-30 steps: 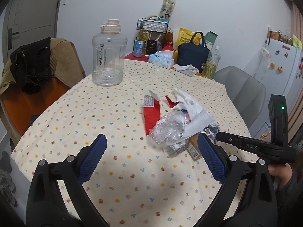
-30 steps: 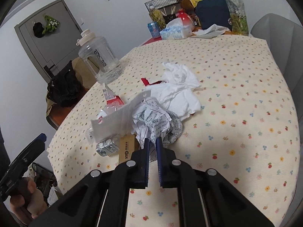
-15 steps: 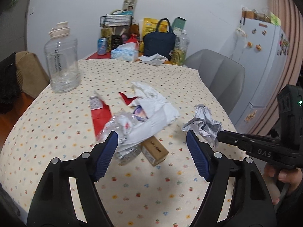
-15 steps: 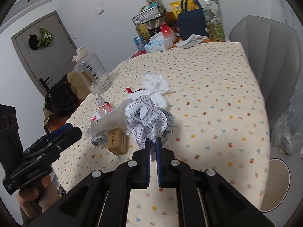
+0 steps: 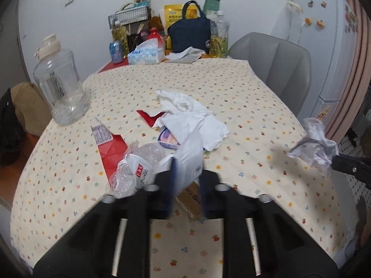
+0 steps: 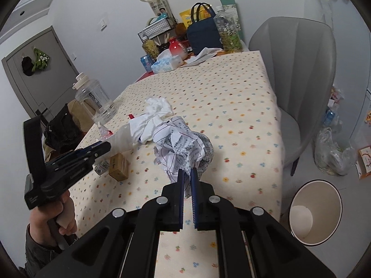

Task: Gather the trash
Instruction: 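Grasp the white face mask with the left gripper while the right gripper holds the paper ball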

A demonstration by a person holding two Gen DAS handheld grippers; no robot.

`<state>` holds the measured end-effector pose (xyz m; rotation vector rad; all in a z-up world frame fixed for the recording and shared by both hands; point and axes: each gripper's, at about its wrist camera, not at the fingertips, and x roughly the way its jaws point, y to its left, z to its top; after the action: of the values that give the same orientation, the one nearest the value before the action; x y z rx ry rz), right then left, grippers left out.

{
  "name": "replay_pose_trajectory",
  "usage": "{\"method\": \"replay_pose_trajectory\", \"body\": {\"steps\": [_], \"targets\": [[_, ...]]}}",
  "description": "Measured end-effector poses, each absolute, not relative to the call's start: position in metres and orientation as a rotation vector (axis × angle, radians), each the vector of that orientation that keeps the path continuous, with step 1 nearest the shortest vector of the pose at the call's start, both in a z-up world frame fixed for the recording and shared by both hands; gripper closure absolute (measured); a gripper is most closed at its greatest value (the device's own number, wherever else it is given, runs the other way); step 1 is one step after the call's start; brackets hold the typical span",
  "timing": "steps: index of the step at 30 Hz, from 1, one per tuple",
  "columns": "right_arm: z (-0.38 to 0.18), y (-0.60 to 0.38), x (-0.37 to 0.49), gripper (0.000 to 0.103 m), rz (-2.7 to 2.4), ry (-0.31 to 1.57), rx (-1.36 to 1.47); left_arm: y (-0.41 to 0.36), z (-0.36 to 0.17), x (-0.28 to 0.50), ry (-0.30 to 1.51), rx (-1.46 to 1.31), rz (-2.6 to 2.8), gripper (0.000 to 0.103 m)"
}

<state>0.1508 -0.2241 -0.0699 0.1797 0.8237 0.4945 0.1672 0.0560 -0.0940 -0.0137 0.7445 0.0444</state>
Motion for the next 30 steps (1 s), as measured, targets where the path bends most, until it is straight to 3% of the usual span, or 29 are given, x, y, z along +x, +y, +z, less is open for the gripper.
{"method": "replay_pose_trajectory", "body": {"steps": [18,28,29,30], "targets": [[-0.054,-0.265,0.145,0.096,0.459,0.759,0.238,0.035,-0.014,0.145,0.570,-0.063,0.013,0.101],[-0.058,-0.291,0.146,0.096,0.419,0.753,0.271,0.015,-0.009,0.156,0.599,-0.042,-0.040,0.101],[-0.059,-0.292,0.146,0.096,0.418,0.755,0.272,0.016,-0.012,0.155,0.614,-0.034,-0.043,0.099],[-0.060,-0.294,0.146,0.096,0.417,0.759,0.273,0.019,-0.017,0.154,0.630,-0.025,-0.028,0.087]]}}
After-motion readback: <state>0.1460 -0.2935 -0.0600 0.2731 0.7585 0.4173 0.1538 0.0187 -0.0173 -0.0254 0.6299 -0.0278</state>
